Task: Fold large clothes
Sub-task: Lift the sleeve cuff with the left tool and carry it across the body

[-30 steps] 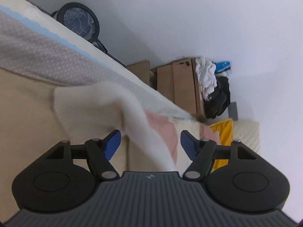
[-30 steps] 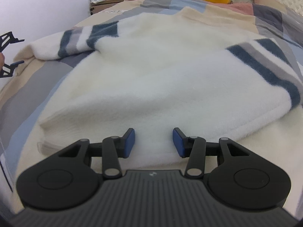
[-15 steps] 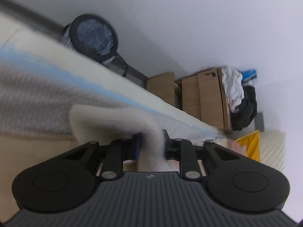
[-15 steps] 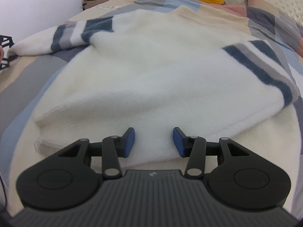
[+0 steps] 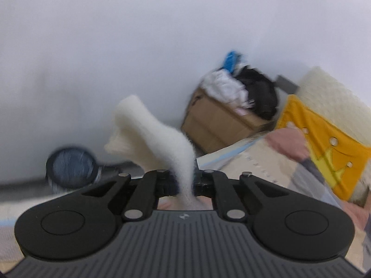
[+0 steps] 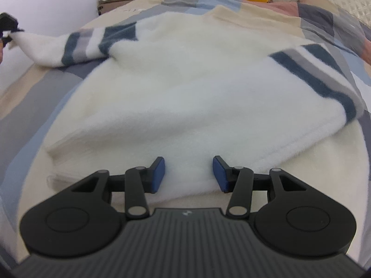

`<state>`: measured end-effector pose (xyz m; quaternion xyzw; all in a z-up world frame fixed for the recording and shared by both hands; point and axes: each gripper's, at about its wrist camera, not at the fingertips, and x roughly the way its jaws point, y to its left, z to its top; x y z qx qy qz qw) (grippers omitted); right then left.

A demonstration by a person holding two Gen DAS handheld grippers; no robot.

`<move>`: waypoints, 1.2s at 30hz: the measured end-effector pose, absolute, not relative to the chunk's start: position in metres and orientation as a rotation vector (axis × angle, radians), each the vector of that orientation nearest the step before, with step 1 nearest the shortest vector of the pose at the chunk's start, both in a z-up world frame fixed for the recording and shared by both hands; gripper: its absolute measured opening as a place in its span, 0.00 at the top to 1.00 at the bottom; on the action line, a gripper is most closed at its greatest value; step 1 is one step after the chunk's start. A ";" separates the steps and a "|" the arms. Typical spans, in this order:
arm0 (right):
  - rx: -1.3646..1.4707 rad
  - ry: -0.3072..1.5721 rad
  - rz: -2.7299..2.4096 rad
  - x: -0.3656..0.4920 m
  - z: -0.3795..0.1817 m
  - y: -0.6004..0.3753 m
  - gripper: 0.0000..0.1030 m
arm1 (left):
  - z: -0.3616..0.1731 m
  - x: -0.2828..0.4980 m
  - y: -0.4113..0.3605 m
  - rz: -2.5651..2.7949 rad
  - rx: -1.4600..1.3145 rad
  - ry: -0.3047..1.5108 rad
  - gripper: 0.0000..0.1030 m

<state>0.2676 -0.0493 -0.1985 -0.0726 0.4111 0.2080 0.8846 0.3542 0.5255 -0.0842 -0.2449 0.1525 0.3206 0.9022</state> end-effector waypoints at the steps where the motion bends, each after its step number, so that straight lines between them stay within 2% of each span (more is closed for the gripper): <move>1: -0.146 0.850 0.439 0.265 -0.196 -0.050 0.53 | -0.072 0.357 0.512 0.646 -0.476 0.301 0.91; 12: 0.001 0.764 0.423 0.259 -0.162 -0.090 0.53 | 0.043 0.364 0.345 0.430 -0.258 0.169 0.92; 19: 0.127 0.725 0.357 0.266 -0.145 -0.137 0.53 | 0.065 0.373 0.231 0.314 -0.226 0.188 0.91; 27: 0.228 0.682 0.313 0.274 -0.137 -0.182 0.53 | 0.028 0.383 0.097 0.205 -0.159 0.234 0.91; 36: 0.279 0.645 0.217 0.285 -0.135 -0.230 0.53 | -0.075 0.402 -0.024 0.072 -0.189 0.388 0.91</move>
